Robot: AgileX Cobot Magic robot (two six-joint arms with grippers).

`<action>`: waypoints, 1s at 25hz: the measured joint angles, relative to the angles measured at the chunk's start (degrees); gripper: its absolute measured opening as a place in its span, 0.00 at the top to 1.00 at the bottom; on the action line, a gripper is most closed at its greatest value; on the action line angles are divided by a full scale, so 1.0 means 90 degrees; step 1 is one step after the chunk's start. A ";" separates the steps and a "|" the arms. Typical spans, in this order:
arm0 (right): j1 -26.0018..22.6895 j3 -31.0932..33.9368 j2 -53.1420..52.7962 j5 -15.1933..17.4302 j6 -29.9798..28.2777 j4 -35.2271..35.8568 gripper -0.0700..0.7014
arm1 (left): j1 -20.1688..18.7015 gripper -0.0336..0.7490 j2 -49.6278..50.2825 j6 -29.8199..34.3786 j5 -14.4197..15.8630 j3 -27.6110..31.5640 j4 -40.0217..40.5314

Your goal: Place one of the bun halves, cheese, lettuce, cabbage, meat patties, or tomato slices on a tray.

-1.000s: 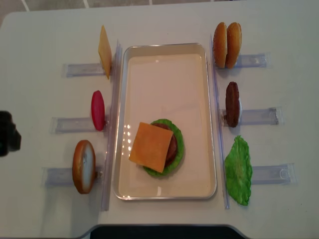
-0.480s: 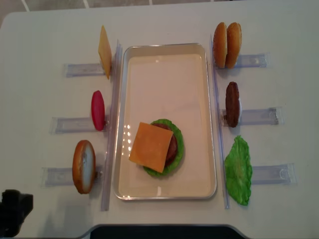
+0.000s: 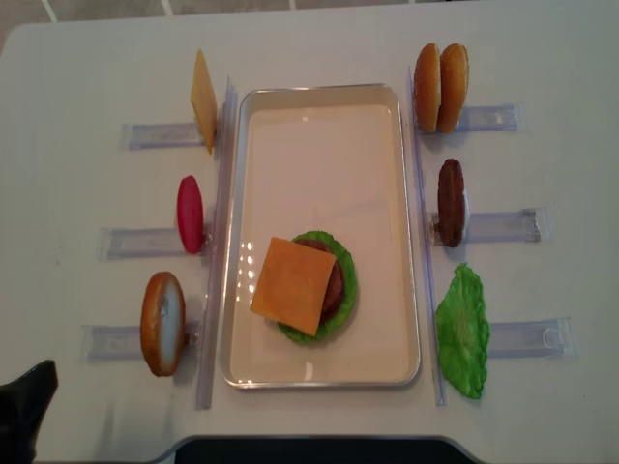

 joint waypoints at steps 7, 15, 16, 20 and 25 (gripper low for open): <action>0.0000 0.0000 0.0000 0.0000 0.0000 0.0000 0.21 | 0.0000 0.12 -0.0970 0.0012 0.0006 0.0000 -0.0004; 0.0000 0.0000 0.0000 0.0000 0.0000 0.0000 0.21 | 0.0000 0.12 -0.1021 0.0012 0.0012 0.0000 -0.0006; 0.0000 0.0000 0.0000 0.0000 0.0000 0.0000 0.21 | 0.0000 0.13 -0.1021 0.0012 0.0012 0.0000 -0.0006; 0.0000 0.0000 0.0000 0.0000 0.0000 0.0000 0.21 | 0.0000 0.12 -0.1021 0.0012 0.0012 0.0000 -0.0006; 0.0000 0.0000 0.0000 0.0000 0.0000 0.0000 0.21 | 0.0000 0.12 -0.1021 0.0012 0.0012 0.0000 -0.0006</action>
